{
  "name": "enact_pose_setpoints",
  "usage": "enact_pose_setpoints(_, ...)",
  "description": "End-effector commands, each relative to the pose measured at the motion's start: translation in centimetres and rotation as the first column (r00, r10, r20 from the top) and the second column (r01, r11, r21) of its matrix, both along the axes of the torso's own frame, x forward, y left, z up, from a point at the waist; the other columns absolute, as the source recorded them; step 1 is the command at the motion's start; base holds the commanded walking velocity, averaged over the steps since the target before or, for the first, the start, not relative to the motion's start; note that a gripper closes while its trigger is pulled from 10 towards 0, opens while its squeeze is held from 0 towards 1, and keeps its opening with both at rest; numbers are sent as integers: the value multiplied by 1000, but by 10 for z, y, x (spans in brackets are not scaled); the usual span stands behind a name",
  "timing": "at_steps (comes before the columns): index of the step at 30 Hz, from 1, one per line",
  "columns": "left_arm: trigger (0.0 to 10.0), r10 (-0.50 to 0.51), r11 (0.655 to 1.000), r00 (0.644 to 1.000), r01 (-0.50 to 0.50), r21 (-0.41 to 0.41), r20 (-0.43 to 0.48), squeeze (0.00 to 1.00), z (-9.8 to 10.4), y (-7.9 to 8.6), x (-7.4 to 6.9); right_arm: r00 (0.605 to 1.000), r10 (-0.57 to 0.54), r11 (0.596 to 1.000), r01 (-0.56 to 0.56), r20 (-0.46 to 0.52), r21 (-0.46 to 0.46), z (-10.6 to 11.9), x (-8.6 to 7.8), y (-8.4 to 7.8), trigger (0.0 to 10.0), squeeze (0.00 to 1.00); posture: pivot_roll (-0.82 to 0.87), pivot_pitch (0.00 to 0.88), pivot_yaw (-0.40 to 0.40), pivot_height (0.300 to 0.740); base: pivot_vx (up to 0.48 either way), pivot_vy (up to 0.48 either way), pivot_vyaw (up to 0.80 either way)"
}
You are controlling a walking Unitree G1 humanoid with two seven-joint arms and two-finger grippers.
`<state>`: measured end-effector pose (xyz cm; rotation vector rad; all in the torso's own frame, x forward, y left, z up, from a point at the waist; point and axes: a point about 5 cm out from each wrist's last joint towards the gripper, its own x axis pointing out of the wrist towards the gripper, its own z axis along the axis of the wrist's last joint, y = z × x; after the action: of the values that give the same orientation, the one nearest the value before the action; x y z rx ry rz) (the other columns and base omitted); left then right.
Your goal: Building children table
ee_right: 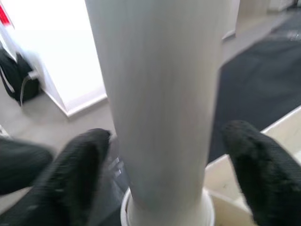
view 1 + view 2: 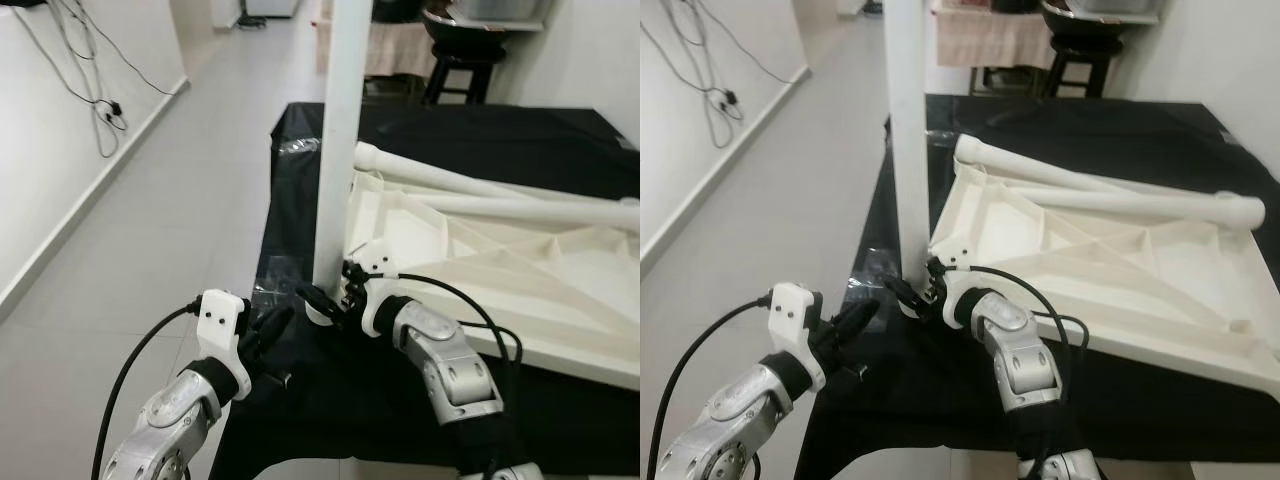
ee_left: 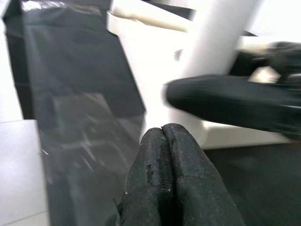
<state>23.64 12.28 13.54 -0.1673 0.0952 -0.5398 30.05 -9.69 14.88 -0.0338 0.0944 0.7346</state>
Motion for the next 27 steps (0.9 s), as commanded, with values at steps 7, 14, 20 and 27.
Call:
enact_pose_setpoints(7, 10000, 273, 955, 961, -277, 102, 52, 0, 0, 38, 9, 999, -11, 999, 13, -43, 45, -15, -26, -36, 10000, 0, -25, 83, -34, 740, 0, 0, 0)
enact_pose_setpoints(14, 10000, 358, 916, 932, -363, 171, 61, 0, -6, 55, 4, 997, -43, 998, 45, -58, 36, -19, -42, -54, 10000, 0, -42, 89, -31, 740, 0, 0, 0)
enact_pose_setpoints(20, 10000, 470, 865, 882, -468, 182, 38, 0, -15, 72, -3, 943, -327, 945, 327, -57, -13, -15, -48, -99, 10000, 0, -62, 92, -21, 740, 0, 0, 0)
enact_pose_setpoints(27, 10000, 485, 852, 874, -481, 208, 36, 0, -18, 72, -1, 925, -375, 927, 371, -57, -61, -19, -42, -111, 10000, 0, -55, 89, -20, 740, 0, 206, 0)
